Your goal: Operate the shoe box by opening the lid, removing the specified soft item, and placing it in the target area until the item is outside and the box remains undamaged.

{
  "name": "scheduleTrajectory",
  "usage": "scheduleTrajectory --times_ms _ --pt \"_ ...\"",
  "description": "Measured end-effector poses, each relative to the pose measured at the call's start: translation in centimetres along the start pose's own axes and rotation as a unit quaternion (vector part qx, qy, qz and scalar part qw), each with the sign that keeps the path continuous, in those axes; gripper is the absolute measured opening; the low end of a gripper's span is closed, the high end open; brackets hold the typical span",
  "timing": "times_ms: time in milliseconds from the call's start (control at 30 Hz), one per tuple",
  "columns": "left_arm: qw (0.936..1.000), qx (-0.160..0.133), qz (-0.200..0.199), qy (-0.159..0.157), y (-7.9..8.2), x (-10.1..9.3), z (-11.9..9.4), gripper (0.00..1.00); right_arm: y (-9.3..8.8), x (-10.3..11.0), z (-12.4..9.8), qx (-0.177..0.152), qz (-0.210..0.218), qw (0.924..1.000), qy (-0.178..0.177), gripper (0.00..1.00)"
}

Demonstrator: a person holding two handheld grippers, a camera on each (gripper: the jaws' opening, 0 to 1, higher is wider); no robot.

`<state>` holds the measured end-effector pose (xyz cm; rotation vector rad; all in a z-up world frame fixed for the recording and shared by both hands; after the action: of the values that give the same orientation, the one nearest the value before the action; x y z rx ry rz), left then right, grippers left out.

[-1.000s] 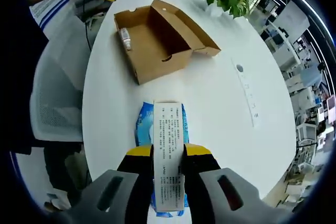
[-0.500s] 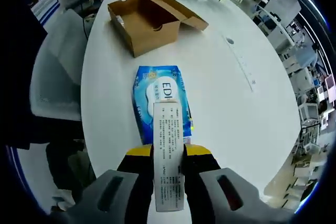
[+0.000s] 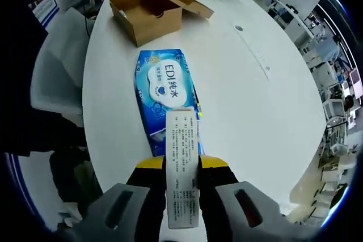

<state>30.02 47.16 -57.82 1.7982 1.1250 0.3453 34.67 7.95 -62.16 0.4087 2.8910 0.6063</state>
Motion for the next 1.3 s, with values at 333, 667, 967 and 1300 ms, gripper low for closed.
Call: scheduleTrajectory --times_ms 333,667,967,1300 --pt "0.9997 0.004 -0.011 0.022 -0.6 0.6 -0.9 0.49 -0.5 -2.6 1.1 0.007 -0.011 0.9999 -0.007 0.18" --pt "0.9987 0.007 -0.021 0.046 -1.2 1.8 -2.3 0.49 -0.7 -4.7 2.9 0.024 -0.034 0.9991 -0.010 0.18" --pt "0.9976 0.008 -0.028 0.062 -1.4 2.5 -3.2 0.49 -0.7 -5.5 4.4 0.032 -0.043 0.9986 -0.002 0.18" --pt "0.9967 0.012 -0.038 0.071 -2.0 2.5 -3.3 0.49 -1.1 -5.9 6.7 0.043 -0.057 0.9974 0.012 0.19"
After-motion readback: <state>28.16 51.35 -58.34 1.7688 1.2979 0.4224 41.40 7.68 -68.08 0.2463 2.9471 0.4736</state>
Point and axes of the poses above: the point that each gripper's makers call its tool centre point, and the gripper's own axes: z roughly forward along the fingers, x roughly to its left, y roughly out of its top, the point moved 5 cm from there along -z, roughly backward along the fingers, and after that the axes turned 6 degrees about -x, right-handed, at the moved point
